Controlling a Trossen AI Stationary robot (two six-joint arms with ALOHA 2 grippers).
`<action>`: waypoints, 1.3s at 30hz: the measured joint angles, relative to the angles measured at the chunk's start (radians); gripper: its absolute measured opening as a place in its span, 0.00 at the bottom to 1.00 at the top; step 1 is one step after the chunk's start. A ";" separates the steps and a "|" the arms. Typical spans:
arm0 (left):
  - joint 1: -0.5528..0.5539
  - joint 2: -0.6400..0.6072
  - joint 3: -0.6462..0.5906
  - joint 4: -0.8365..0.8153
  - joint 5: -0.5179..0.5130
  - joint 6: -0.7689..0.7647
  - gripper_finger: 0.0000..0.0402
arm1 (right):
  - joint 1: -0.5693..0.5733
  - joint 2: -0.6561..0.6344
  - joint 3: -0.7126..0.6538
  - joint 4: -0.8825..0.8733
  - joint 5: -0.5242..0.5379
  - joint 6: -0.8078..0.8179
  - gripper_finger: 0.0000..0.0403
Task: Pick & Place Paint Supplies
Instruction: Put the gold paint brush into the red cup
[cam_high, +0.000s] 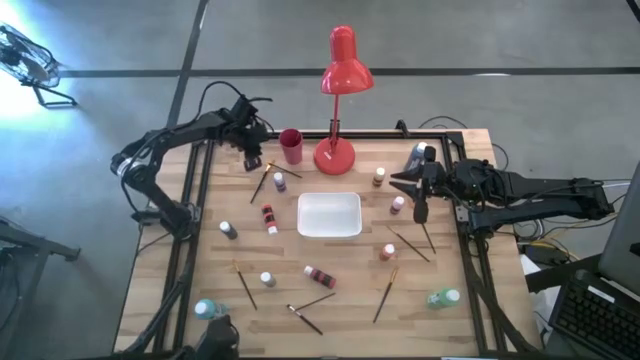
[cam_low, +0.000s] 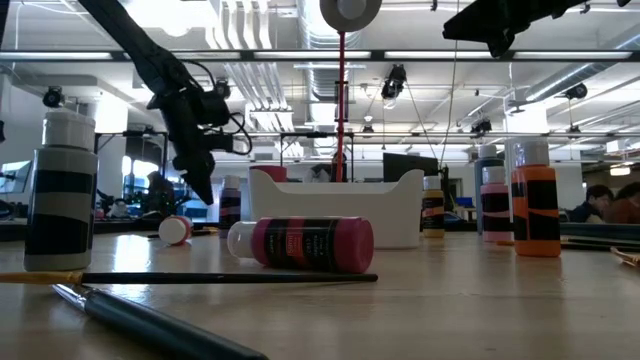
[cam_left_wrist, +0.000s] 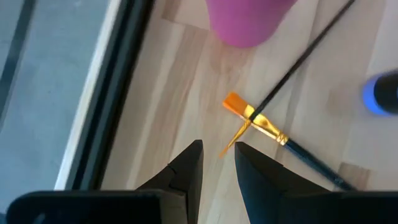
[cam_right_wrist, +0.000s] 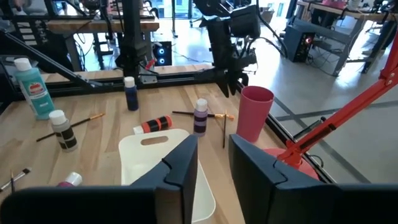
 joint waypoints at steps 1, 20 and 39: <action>-0.001 0.006 0.000 -0.003 0.000 0.021 0.25 | 0.000 0.000 0.000 0.000 0.000 0.000 0.24; -0.009 0.108 -0.002 -0.008 0.001 0.033 0.25 | 0.000 0.000 0.000 -0.010 0.000 -0.004 0.33; -0.010 0.157 -0.002 0.058 -0.012 0.050 0.25 | 0.000 0.000 -0.001 -0.024 0.000 -0.004 0.24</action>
